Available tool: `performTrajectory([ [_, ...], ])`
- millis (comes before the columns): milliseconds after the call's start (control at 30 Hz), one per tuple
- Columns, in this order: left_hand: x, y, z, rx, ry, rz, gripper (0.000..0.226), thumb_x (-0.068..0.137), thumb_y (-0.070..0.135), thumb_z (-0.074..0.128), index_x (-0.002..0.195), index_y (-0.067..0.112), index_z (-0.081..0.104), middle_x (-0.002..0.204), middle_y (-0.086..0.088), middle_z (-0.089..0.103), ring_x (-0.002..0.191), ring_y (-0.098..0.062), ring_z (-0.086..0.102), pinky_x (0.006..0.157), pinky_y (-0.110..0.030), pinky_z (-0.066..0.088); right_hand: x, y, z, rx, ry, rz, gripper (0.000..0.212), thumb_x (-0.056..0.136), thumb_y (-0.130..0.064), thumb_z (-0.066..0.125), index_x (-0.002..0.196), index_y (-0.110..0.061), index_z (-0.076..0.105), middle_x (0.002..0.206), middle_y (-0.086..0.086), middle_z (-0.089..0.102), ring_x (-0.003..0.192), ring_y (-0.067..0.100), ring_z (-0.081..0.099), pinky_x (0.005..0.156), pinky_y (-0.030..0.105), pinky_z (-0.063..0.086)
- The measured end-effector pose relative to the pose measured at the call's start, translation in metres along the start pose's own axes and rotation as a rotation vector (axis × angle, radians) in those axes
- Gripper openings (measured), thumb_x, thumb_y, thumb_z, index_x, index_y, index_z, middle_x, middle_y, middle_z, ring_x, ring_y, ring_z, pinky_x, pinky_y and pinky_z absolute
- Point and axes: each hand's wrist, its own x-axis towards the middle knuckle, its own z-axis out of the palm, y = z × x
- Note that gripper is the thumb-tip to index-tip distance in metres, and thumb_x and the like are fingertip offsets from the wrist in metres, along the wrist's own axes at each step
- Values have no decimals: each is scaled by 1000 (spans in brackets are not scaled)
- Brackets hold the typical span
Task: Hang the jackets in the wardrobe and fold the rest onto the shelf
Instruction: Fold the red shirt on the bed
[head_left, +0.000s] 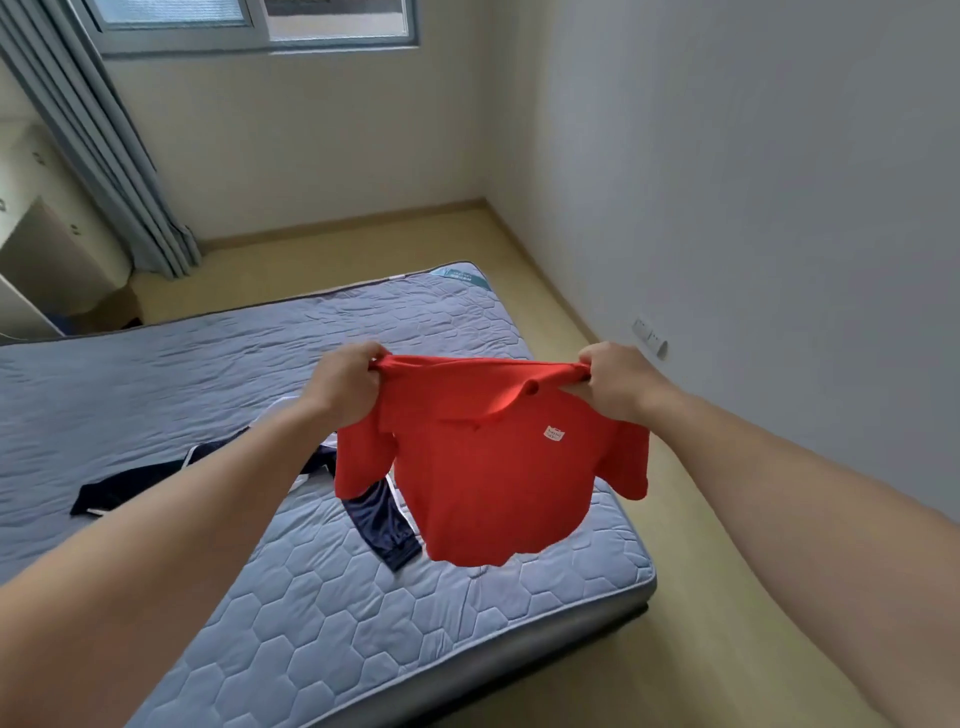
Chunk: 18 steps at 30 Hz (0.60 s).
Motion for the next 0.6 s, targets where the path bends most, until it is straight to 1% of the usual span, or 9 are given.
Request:
performTrajectory([
  [67,-7,4,6,82,-13,27,21,89,1,53,90,16,68,91,-7,67,91,-28,60,70,-30,36,1,11,-1,-43,-42,-3,43,86,-43,75,62,-22,45,67,-2,49,74,27,53,61,32,35],
  [100,-11,7,9,99,-19,27,22,89,1,53,82,19,63,85,-4,65,87,-27,58,68,-31,33,1,17,-1,-78,-68,-19,43,85,-41,76,62,-23,45,67,-3,49,76,27,53,63,32,36],
  [267,-39,28,30,173,-20,20,36,89,0,52,64,25,47,69,6,54,76,-24,52,61,-32,27,-1,52,-7,-160,-128,-136,42,84,-40,76,63,-23,43,68,-6,47,76,26,51,65,30,35],
  [333,-54,40,43,202,-6,14,38,92,4,52,63,27,45,68,10,52,75,-23,51,58,-29,30,-5,71,-9,-188,-137,-180,41,86,-39,73,63,-23,43,68,-6,46,78,28,52,65,30,34],
  [433,-82,60,67,255,38,-24,34,95,12,53,66,30,47,71,10,53,78,-24,55,63,-32,31,-14,101,-13,-180,-196,-221,36,90,-37,67,63,-22,48,66,-5,49,78,28,53,63,30,34],
  [500,-101,72,83,243,87,-19,26,94,13,55,74,28,59,74,12,53,79,-22,55,68,-31,31,-22,122,-16,-105,-276,-215,37,89,-44,67,64,-18,57,63,-4,55,70,24,55,57,30,38],
  [533,-111,79,90,232,110,-17,22,93,12,56,79,27,64,75,13,53,79,-20,54,69,-30,32,-27,131,-18,-40,-326,-199,39,86,-49,69,66,-16,62,62,-4,58,65,21,56,58,29,40],
  [567,-120,85,97,229,128,-24,21,92,11,56,78,25,64,74,12,53,78,-21,55,69,-30,32,-31,140,-21,22,-377,-176,41,82,-54,71,71,-15,68,63,-4,61,62,18,57,60,29,43],
  [600,-129,91,104,238,153,-29,25,90,10,57,70,25,56,70,8,54,74,-23,55,66,-30,32,-33,148,-24,70,-423,-160,44,79,-58,74,76,-13,72,65,-2,65,61,17,60,62,29,46],
])
